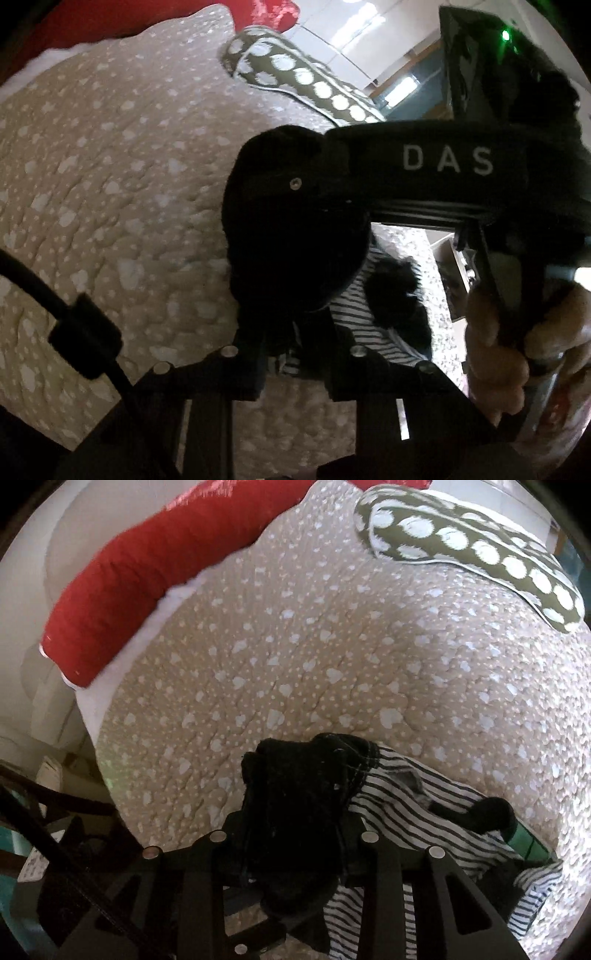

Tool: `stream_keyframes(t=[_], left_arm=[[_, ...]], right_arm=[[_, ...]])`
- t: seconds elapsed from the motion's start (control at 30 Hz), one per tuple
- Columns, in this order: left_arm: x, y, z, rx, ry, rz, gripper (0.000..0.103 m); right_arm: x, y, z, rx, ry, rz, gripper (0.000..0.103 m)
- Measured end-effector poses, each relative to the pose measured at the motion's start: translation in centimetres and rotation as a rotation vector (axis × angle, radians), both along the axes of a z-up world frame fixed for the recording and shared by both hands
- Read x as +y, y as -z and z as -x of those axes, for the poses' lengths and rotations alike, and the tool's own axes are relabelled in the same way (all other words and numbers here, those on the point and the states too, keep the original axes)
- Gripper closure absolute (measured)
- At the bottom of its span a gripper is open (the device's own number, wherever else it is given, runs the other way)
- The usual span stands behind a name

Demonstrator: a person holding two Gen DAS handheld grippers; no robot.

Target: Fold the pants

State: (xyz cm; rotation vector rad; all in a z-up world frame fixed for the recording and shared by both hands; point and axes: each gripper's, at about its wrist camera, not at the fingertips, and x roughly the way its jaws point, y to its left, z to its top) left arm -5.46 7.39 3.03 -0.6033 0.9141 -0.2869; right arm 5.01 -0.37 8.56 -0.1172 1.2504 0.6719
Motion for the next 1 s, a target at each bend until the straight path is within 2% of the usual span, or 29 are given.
stream_keyframes(t=[0.2, 0.43, 0.6, 0.67, 0.77, 0.83, 0.87, 0.93, 1.0], left_arm=[[-4.0, -2.7, -0.8, -0.032, 0.070, -0.034, 0.081], [-10.3, -4.1, -2.9, -0.043, 0.188, -0.079, 0.081], [-15.2, -3.8, -4.4, -0.021, 0.263, -0.109, 0.080], [-16.6, -3.6, -4.2, -0.012, 0.294, -0.123, 0.080], [-17.8, -3.9, -3.2, -0.004, 0.357, -0.133, 0.075], [-17.6, -4.2, -3.0, -0.003, 0.386, -0.120, 0.069], [-17.3, -4.5, -2.6, -0.006, 0.398, -0.103, 0.065], [-16.5, -4.9, -2.8, -0.021, 0.402, -0.079, 0.057], [-15.3, -5.3, -2.8, -0.037, 0.362, -0.090, 0.055]], right_arm=[[-3.9, -1.8, -0.4, -0.041, 0.067, -0.100, 0.069], [-11.8, -3.0, -0.3, -0.094, 0.180, -0.200, 0.068], [-17.6, -1.9, -0.2, -0.083, 0.276, -0.245, 0.068], [-19.9, -0.9, -0.2, -0.062, 0.320, -0.270, 0.064], [-23.2, 1.1, 0.1, -0.029, 0.408, -0.304, 0.059], [-25.4, 2.2, 0.3, -0.026, 0.480, -0.292, 0.055], [-26.8, 2.6, 0.6, -0.029, 0.529, -0.277, 0.050], [-28.6, 2.9, 1.0, -0.034, 0.578, -0.293, 0.044], [-30.1, 2.2, 1.8, -0.080, 0.631, -0.302, 0.044]])
